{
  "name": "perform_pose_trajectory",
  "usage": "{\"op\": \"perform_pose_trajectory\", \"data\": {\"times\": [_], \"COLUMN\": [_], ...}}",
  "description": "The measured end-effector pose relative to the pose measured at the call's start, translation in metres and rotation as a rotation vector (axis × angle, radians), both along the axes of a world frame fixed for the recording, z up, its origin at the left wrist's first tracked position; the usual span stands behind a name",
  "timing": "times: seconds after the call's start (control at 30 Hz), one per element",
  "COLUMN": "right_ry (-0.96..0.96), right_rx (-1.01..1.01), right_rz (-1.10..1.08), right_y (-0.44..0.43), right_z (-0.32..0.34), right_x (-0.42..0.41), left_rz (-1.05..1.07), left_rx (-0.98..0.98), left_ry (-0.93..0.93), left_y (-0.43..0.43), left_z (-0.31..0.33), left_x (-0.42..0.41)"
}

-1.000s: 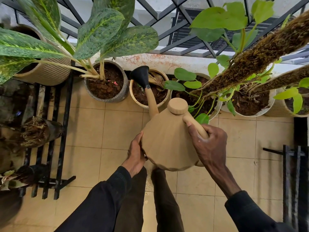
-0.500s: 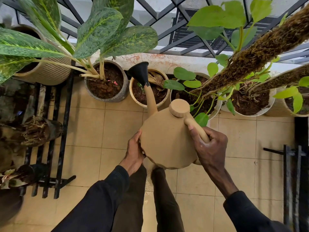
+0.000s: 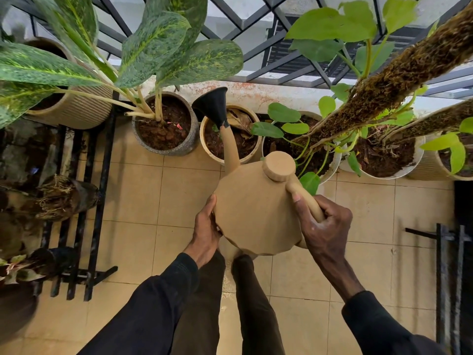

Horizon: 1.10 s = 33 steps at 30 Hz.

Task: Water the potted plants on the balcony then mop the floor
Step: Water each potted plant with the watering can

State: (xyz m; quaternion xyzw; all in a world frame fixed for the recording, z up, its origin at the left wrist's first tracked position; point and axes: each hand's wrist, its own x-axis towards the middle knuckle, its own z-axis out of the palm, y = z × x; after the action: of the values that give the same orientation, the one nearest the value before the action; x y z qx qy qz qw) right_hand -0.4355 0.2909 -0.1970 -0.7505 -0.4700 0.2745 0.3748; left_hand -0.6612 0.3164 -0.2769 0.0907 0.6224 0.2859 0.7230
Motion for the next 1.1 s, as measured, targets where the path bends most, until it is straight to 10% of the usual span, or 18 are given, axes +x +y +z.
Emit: {"op": "perform_pose_trajectory", "data": {"times": [1.1], "right_ry": [-0.033], "right_rx": [-0.071], "right_rz": [0.031], "right_y": [-0.011], "right_z": [-0.025], "right_x": [-0.018], "left_rz": [-0.056], "left_rx": [0.088], "left_ry": [0.044], "left_y": [0.001], "left_z": [-0.014], "left_x": [-0.007]}}
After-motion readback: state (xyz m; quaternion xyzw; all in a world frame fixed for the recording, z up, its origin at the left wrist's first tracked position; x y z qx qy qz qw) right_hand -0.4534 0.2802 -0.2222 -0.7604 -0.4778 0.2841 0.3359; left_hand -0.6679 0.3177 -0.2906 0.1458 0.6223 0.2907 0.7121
